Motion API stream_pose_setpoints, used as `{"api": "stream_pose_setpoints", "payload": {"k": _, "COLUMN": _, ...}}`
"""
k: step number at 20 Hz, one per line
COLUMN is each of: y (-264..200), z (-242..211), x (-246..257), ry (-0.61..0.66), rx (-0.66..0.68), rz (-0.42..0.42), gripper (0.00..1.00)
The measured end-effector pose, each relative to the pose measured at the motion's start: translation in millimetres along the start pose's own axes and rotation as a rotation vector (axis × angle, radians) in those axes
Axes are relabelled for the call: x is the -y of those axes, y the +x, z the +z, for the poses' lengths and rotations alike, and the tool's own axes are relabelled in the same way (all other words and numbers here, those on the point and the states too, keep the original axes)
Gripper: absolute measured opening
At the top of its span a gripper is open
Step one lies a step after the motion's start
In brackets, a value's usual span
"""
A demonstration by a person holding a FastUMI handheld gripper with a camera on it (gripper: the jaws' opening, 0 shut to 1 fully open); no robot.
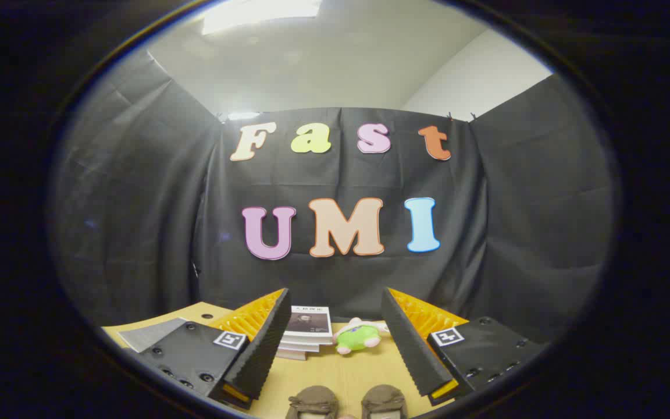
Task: Open the storage box then place both shoes into the box .Put the left shoe in first, then the right shoe, with the right side of both shoes facing outward in a uniform manner.
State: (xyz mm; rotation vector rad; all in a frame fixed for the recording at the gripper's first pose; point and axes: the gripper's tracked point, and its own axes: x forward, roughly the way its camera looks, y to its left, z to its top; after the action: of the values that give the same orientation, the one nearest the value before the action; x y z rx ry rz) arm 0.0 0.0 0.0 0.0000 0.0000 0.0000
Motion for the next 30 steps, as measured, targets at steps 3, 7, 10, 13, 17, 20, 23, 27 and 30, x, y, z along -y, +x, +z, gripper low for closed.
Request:
{"api": "stream_pose_setpoints", "payload": {"k": 3, "y": -2.6, "z": -0.8, "x": -15.9, "ry": -0.002, "rx": 0.002, "rz": 0.042, "gripper": 0.99}}
{"api": "stream_pose_setpoints", "payload": {"k": 7, "y": -4.3, "z": -1.1, "x": -17.8, "ry": -0.013, "rx": 0.003, "rz": 0.042, "gripper": 1.00}}
{"api": "stream_pose_setpoints", "payload": {"k": 10, "y": -3.2, "z": -7.4, "x": -14.8, "ry": -0.030, "rx": -0.004, "rz": 0.027, "gripper": 1.00}}
{"api": "stream_pose_setpoints", "payload": {"k": 13, "y": -5.7, "z": -12.0, "x": -10.8, "ry": -0.007, "rx": -0.015, "rz": 0.009, "gripper": 1.00}}
{"api": "stream_pose_setpoints", "payload": {"k": 17, "y": -6.9, "z": -16.0, "x": 1.5, "ry": -0.003, "rx": -0.018, "rz": -0.010, "gripper": 1.00}}
{"api": "stream_pose_setpoints", "payload": {"k": 20, "y": -8.5, "z": -18.2, "x": 6.1, "ry": 0.002, "rx": -0.027, "rz": -0.012, "gripper": 1.00}}
{"api": "stream_pose_setpoints", "payload": {"k": 23, "y": -8.9, "z": -20.0, "x": 4.2, "ry": -0.012, "rx": -0.036, "rz": 0.006, "gripper": 1.00}}
{"api": "stream_pose_setpoints", "payload": {"k": 27, "y": -11.9, "z": -32.8, "x": -9.3, "ry": 0.004, "rx": -0.083, "rz": 0.063, "gripper": 1.00}}
{"api": "stream_pose_setpoints", "payload": {"k": 30, "y": -19.2, "z": -45.4, "x": -34.2, "ry": 0.081, "rx": -0.143, "rz": 0.153, "gripper": 1.00}}
